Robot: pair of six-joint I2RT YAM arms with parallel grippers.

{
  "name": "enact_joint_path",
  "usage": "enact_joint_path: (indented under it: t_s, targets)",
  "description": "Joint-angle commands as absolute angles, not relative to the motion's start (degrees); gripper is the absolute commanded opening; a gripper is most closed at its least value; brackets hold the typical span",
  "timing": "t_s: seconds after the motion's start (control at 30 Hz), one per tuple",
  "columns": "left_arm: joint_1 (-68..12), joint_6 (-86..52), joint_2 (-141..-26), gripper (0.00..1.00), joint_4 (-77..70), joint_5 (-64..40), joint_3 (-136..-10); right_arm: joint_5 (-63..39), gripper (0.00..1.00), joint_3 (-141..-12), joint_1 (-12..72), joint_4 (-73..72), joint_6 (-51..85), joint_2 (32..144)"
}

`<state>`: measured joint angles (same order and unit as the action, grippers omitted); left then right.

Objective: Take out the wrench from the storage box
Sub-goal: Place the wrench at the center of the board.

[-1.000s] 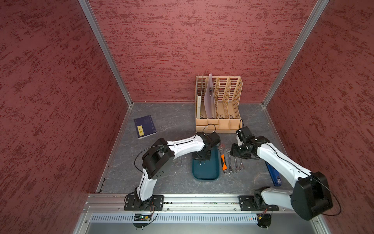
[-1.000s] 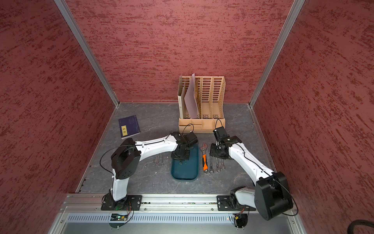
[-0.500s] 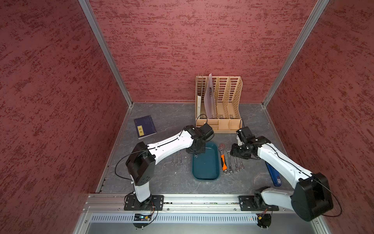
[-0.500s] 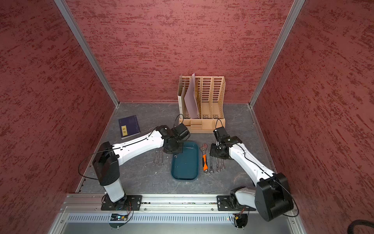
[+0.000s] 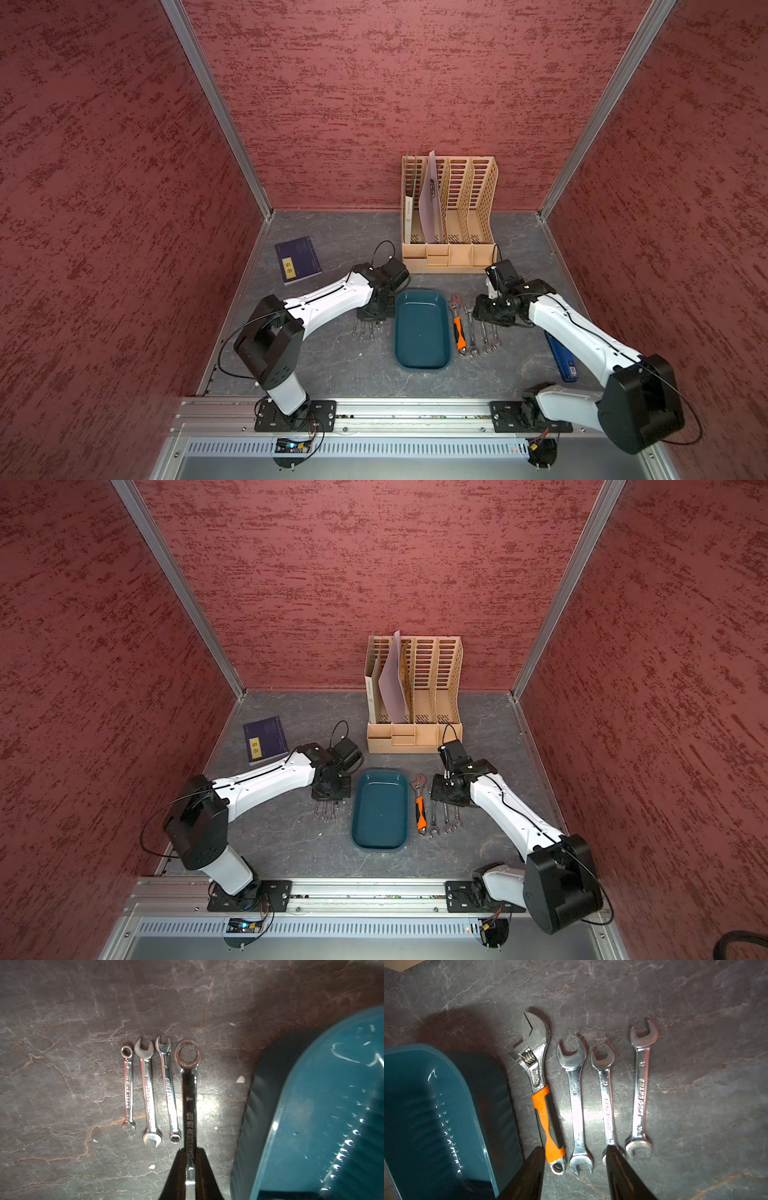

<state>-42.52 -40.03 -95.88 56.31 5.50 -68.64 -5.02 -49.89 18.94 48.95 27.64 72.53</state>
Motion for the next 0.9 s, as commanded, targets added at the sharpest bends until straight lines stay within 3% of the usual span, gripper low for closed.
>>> enact_joint_path:
  t_s: [0.0, 0.33, 0.6, 0.73, 0.87]
  targets:
    - [-42.36, -39.00, -98.33, 0.08, 50.36, 3.96, -66.79, -5.10, 0.53, -51.21, 18.77, 48.91, 28.12, 72.86]
    - [-42.49, -38.77, -103.12, 0.07, 45.19, 2.51, -63.40, -3.45, 0.53, -51.86, 18.77, 49.97, 27.53, 71.57]
    - [-41.46, -37.65, -97.12, 0.41, 45.14, 6.75, -62.89, 5.65, 0.59, -52.28, 18.63, 48.11, 24.04, 66.06]
    - [-39.12, -35.89, -90.17, 0.56, 40.25, 12.98, -60.05, 11.80, 0.71, -52.34, 18.63, 43.81, 22.54, 63.46]
    - [-35.64, -33.25, -81.09, 0.68, 29.92, 20.72, -54.35, 20.23, 0.95, -49.23, 18.53, 32.60, 17.85, 60.47]
